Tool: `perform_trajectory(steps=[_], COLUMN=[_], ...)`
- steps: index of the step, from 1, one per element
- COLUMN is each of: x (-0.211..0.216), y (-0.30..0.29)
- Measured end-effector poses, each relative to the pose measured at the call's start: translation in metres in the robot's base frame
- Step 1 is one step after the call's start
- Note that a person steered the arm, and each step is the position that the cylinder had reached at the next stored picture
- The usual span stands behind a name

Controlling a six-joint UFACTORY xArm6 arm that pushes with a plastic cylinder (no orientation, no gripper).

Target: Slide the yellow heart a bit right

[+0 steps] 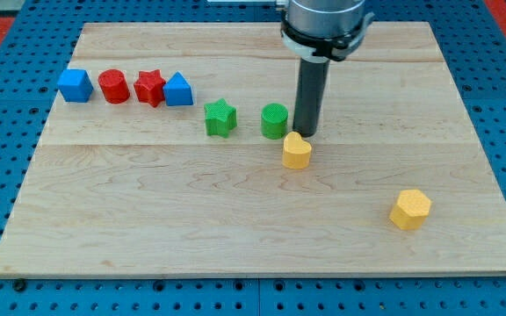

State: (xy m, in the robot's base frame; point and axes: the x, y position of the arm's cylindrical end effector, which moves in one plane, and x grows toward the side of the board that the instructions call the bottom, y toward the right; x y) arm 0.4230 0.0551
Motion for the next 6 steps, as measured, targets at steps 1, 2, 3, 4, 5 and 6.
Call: perform_trajectory(steps=[1, 2, 3, 4, 5, 6], x=[0.035, 0.07, 0.099, 0.112, 0.11, 0.16], y=[-0.026, -0.004, 0.009, 0.006, -0.049, -0.05])
